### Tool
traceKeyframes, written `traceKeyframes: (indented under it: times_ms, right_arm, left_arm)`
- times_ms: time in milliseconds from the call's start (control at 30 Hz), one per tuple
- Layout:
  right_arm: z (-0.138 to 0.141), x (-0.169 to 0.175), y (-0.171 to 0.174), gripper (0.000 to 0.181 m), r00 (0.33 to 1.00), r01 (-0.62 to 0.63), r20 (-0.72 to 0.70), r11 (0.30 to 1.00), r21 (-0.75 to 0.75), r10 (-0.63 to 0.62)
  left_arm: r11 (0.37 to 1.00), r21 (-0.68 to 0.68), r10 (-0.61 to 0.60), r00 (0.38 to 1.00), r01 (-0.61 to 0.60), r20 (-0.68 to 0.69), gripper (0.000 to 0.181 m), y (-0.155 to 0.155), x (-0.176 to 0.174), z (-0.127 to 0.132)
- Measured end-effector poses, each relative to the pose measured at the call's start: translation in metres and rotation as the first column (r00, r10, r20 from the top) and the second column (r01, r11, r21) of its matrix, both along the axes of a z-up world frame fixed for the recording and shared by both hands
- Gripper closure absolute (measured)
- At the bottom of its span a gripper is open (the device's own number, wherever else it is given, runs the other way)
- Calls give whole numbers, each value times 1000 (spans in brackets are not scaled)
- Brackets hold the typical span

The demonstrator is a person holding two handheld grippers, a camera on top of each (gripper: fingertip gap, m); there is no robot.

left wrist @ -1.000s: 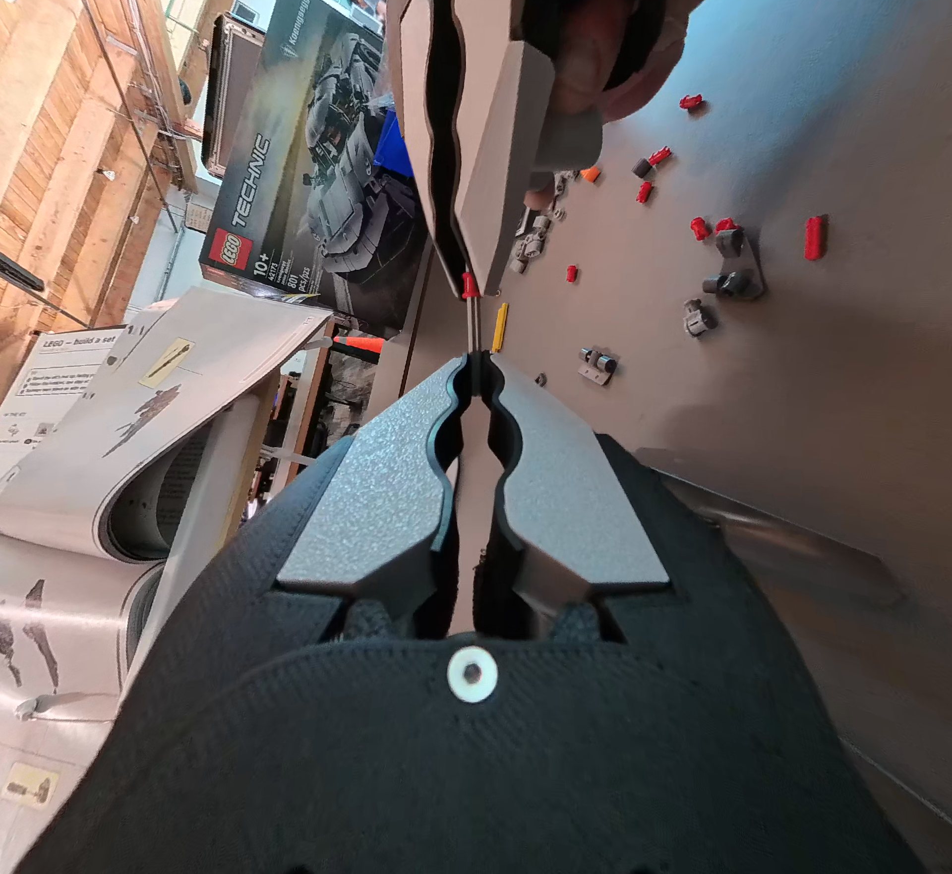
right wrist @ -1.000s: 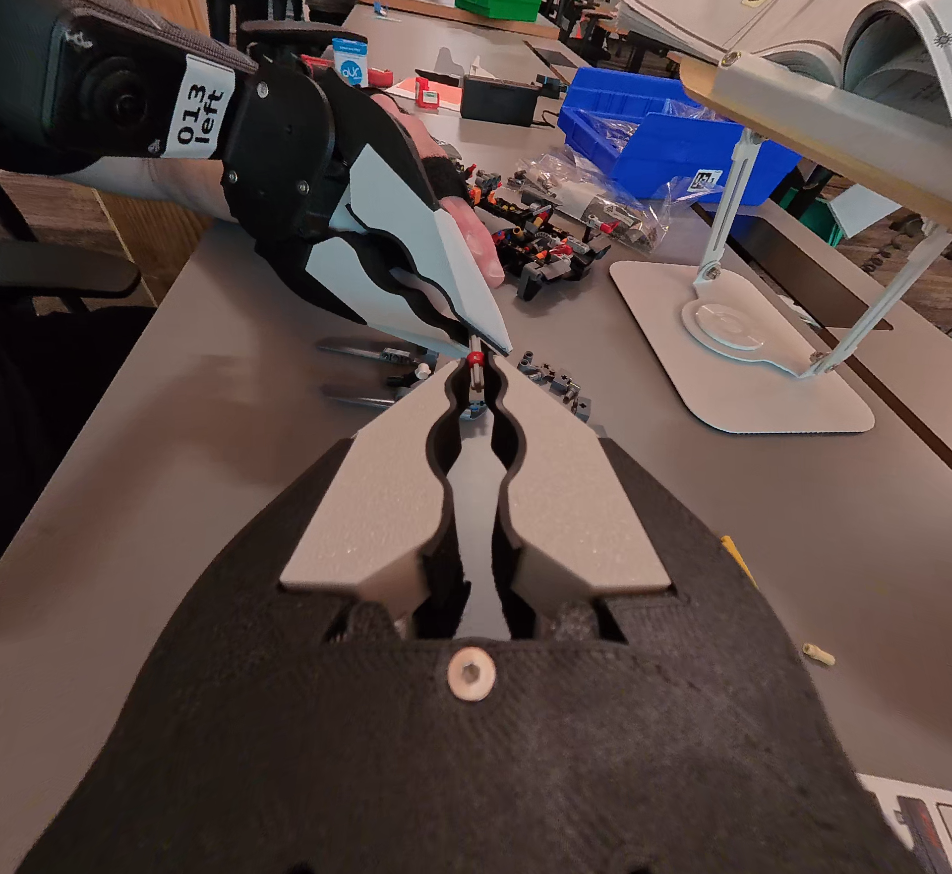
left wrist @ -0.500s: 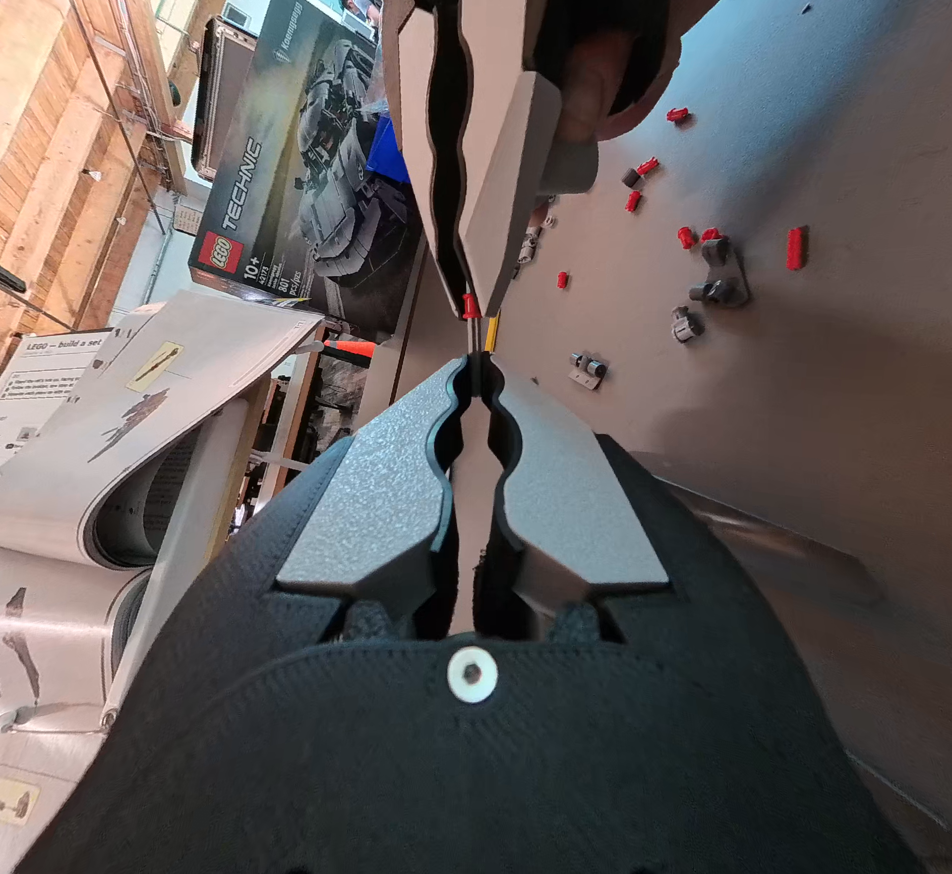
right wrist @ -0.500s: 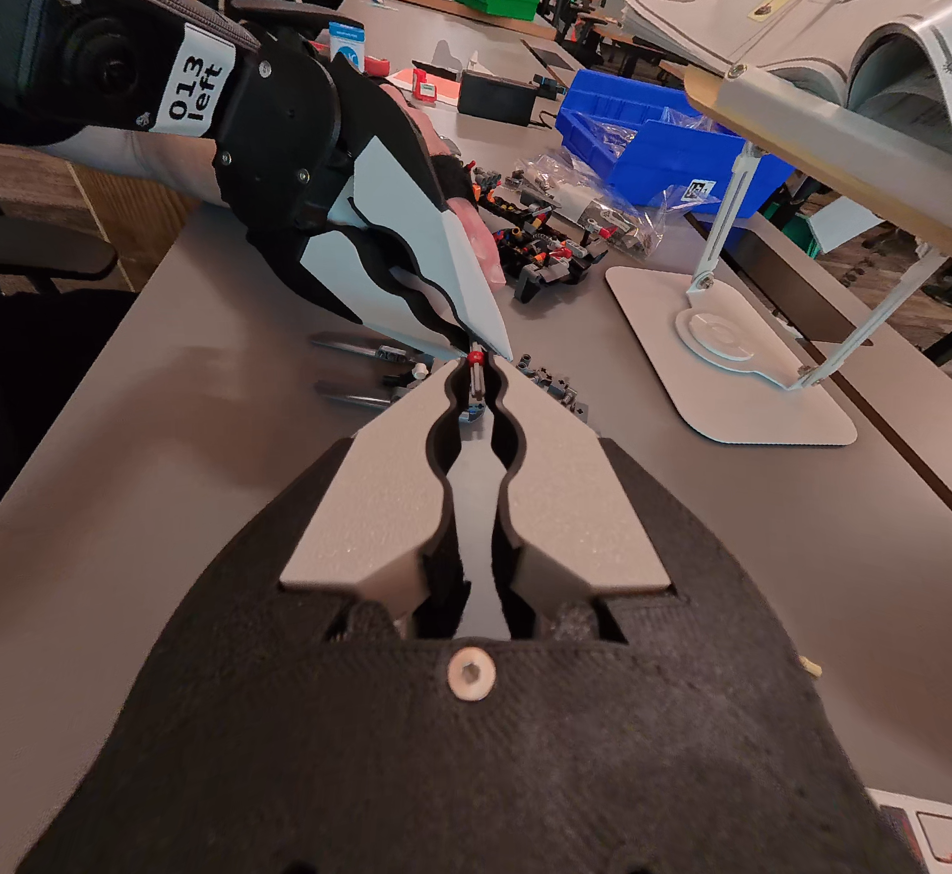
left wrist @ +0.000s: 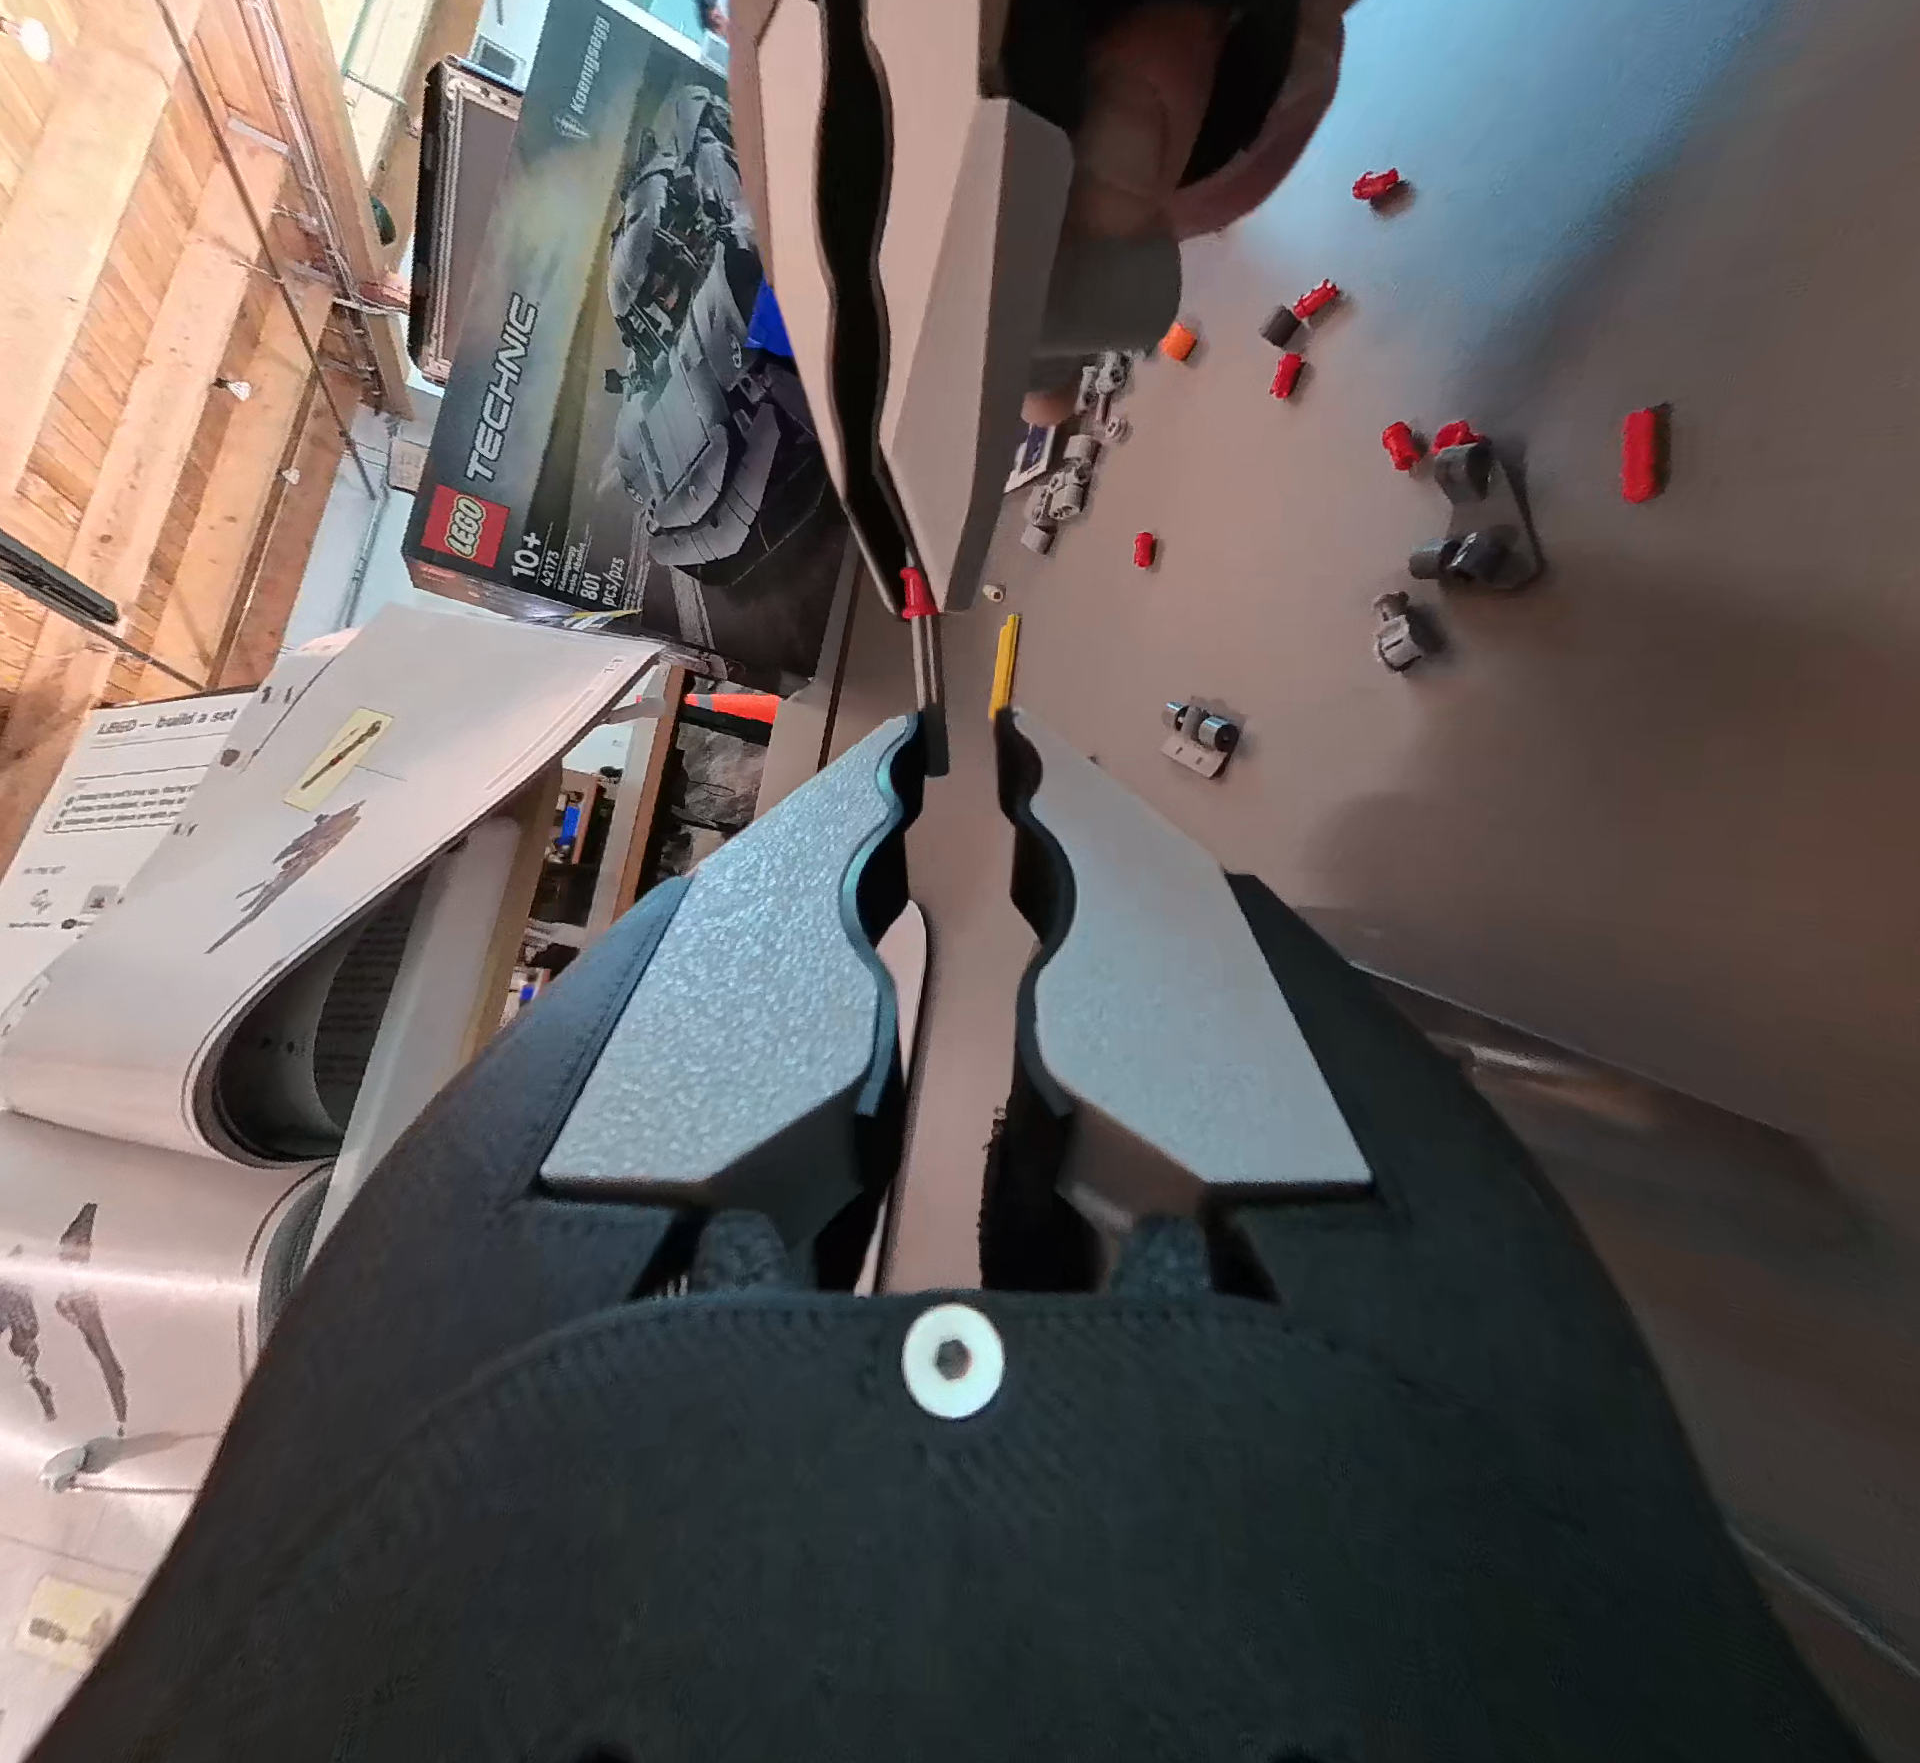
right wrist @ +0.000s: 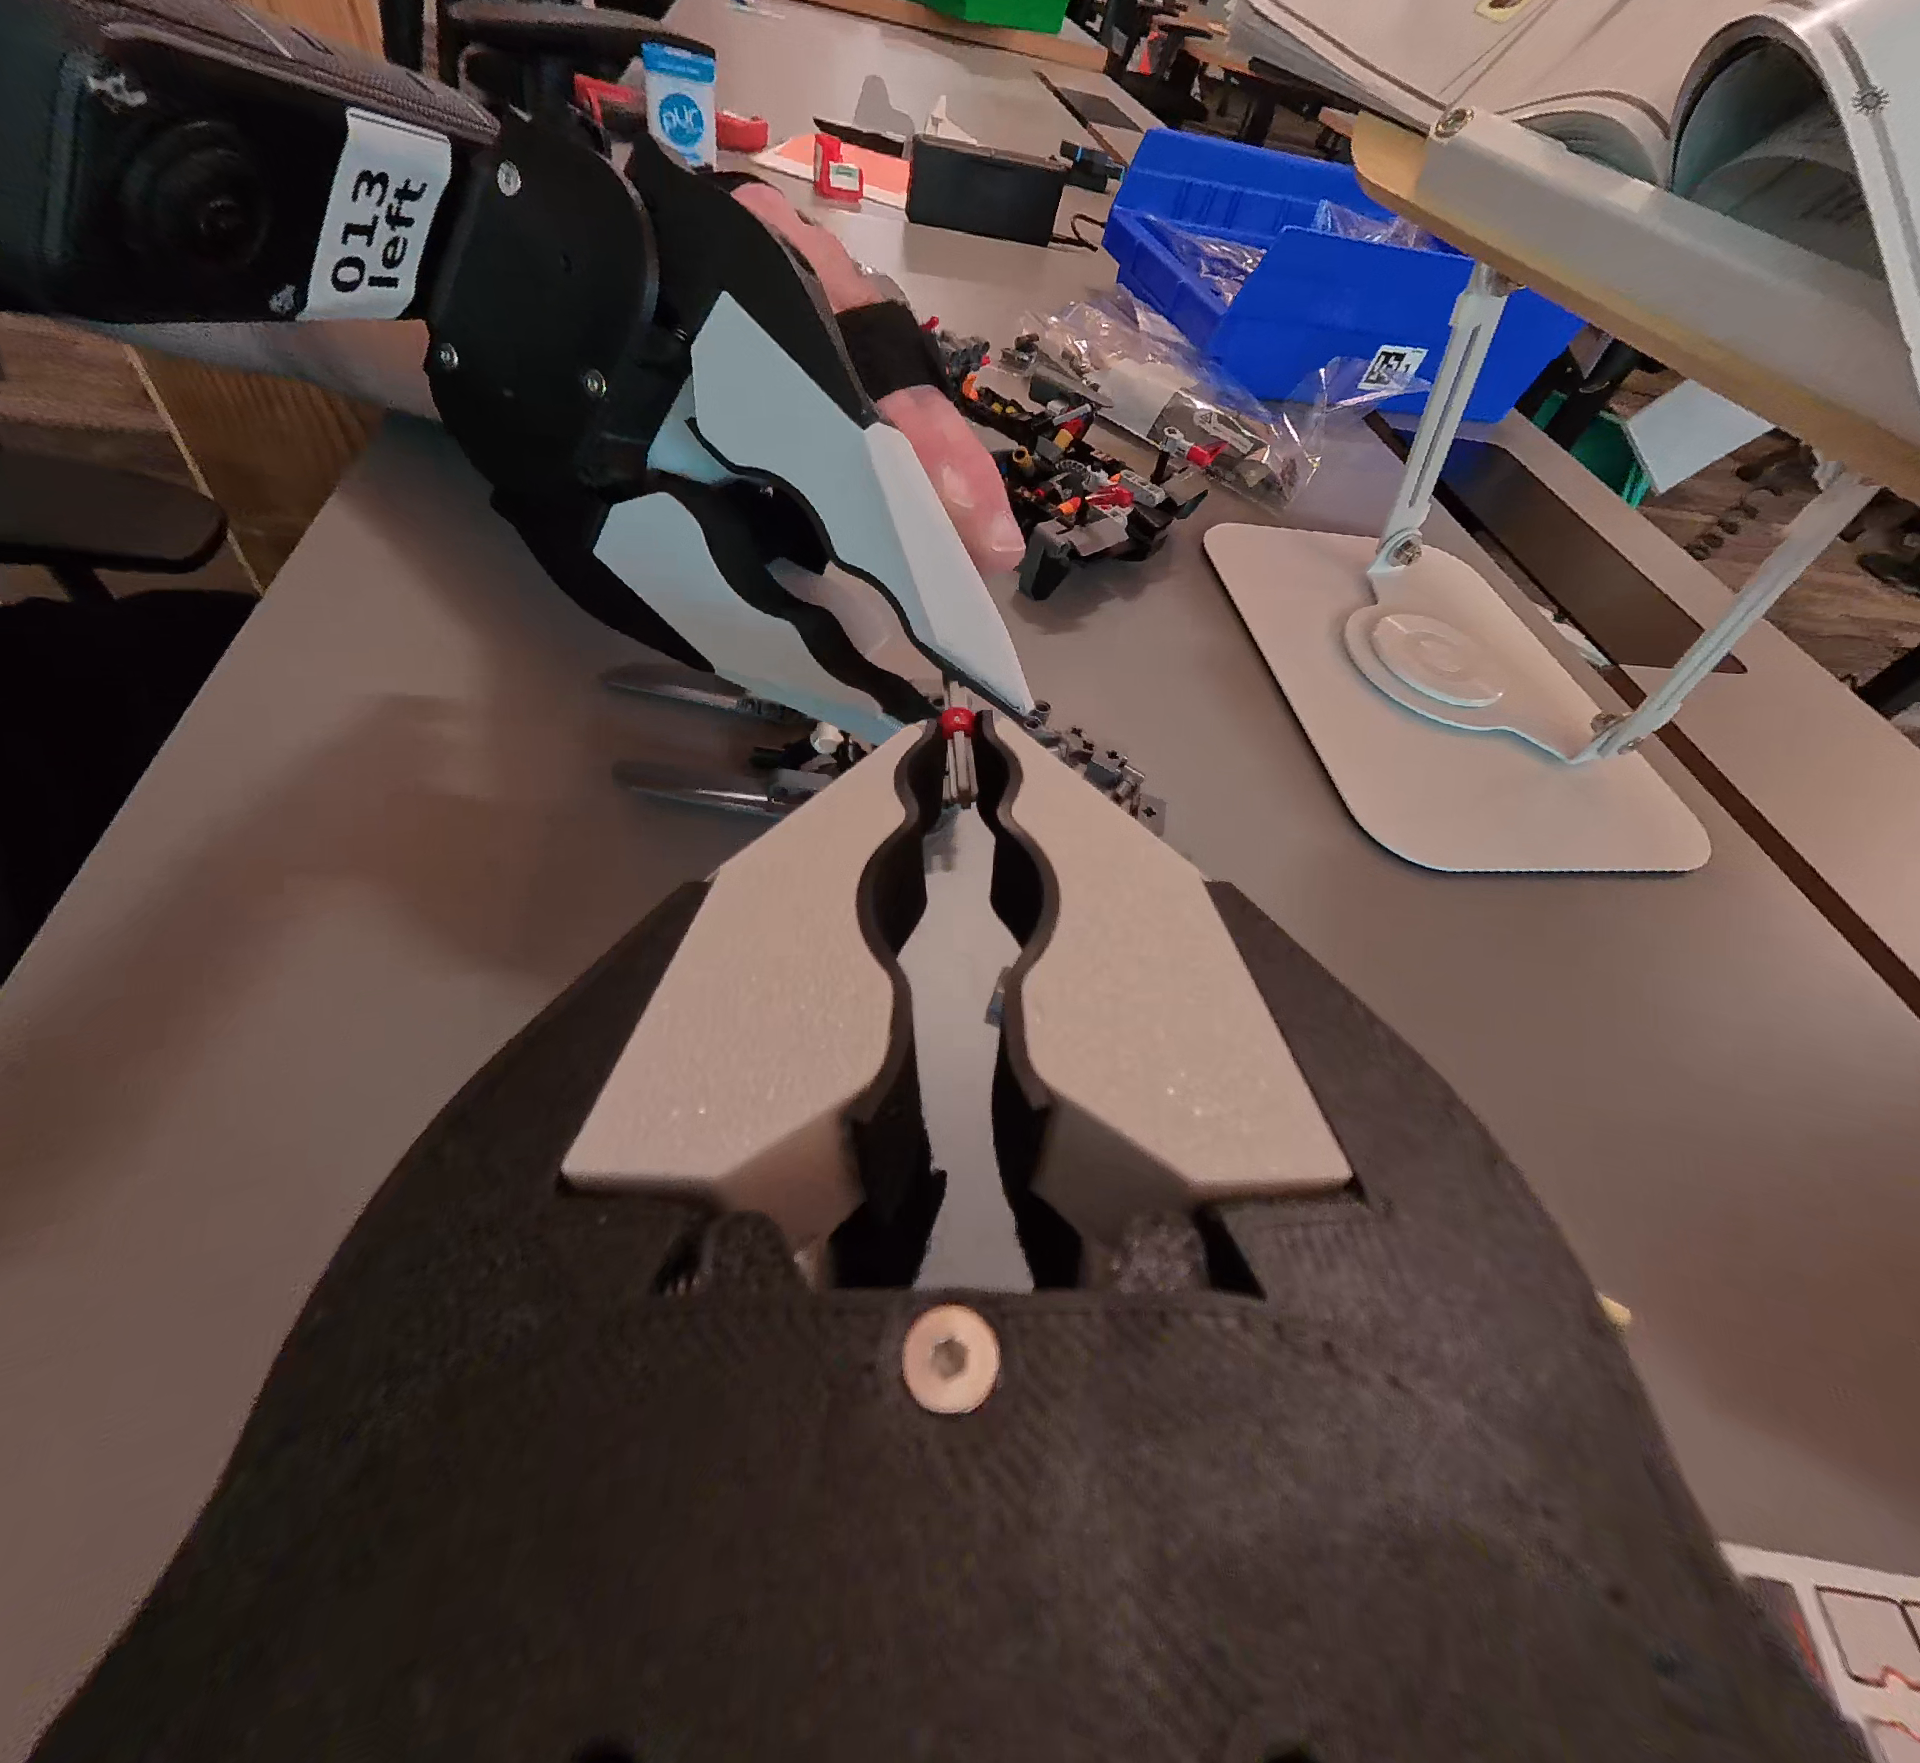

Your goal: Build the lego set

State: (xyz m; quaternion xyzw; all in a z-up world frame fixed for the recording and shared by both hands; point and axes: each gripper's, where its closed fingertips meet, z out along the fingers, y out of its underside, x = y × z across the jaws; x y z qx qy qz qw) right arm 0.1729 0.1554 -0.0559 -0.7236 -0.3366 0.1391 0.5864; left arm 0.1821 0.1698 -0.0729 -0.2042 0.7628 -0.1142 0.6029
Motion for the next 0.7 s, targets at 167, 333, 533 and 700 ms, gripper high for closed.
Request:
traceKeyframes:
  times_ms: [167,333,533,700]
  right_arm:
    - [-2,3,0,178,1000,4,4,1000,-29,-4]
    - [-11,-6,1,178,1000,-16,-1,997,-73,16]
    - [-16,3,4,150,999,6,-39,989,-146,-11]
    - [-36,12,-14,158,995,-31,86,960,-278,57]
  left_arm:
    - [1000,-5,-1,1000,1,-8,170,0,1,-2]
    - [999,34,-14,1000,14,-4,181,-5,1,-3]
    - [1000,10,25,998,-24,-53,181,4,1,-7]
    - [997,0,72,992,-73,-100,181,21,0,-11]
